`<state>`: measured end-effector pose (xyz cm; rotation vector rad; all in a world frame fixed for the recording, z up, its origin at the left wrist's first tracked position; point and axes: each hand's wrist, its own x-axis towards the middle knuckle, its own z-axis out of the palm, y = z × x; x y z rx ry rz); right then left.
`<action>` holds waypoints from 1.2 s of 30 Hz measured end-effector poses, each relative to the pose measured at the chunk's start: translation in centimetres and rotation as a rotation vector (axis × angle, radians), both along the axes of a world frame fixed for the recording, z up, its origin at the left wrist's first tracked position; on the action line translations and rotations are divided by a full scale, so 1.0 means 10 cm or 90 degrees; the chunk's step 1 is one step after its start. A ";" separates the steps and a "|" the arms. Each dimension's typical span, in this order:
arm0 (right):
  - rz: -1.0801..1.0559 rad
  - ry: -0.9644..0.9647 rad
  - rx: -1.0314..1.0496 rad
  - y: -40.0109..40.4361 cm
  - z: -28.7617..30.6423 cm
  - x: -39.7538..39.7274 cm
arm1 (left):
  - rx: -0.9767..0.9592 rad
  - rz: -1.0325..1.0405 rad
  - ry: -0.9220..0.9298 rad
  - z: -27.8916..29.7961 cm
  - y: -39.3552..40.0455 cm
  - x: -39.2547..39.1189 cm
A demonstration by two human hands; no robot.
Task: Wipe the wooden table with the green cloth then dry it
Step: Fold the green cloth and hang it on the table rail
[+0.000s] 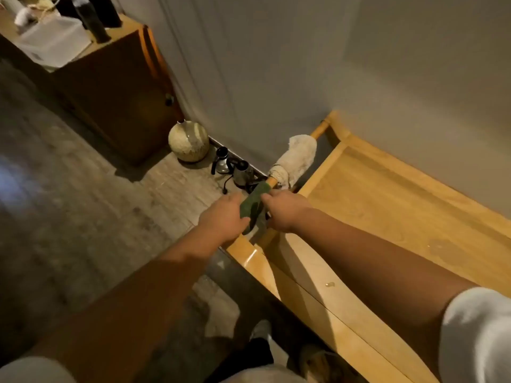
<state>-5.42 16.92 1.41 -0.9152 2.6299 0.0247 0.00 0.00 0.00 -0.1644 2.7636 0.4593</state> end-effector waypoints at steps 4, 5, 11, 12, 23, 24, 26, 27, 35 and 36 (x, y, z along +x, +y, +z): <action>0.015 0.037 0.022 -0.25 -0.14 -0.24 | 0.071 0.034 -0.035 -0.18 0.04 -0.17; 0.036 0.041 0.037 -0.29 -0.19 -0.29 | 0.079 0.033 -0.040 -0.25 0.05 -0.21; 0.125 0.016 0.189 -0.36 -0.48 -0.45 | 0.066 0.054 -0.066 -0.48 0.10 -0.34; 0.133 0.019 0.196 -0.36 -0.50 -0.49 | 0.066 0.054 -0.072 -0.52 0.11 -0.34; 0.222 0.143 0.082 -0.24 -0.56 -0.66 | -0.021 0.002 -0.060 -0.66 0.12 -0.30; 0.232 0.155 0.078 -0.22 -0.53 -0.66 | -0.048 -0.011 -0.054 -0.64 0.12 -0.27; 0.241 0.170 0.074 -0.15 -0.46 -0.64 | -0.086 -0.022 -0.036 -0.59 0.11 -0.25; 0.237 0.171 0.072 -0.12 -0.41 -0.61 | -0.102 -0.022 -0.026 -0.55 0.10 -0.24; 0.121 0.129 -0.010 0.51 0.00 -0.12 | -0.115 -0.165 0.095 -0.01 0.29 -0.08; 0.099 0.123 -0.023 0.63 0.06 -0.02 | -0.116 -0.187 0.099 0.06 0.37 -0.05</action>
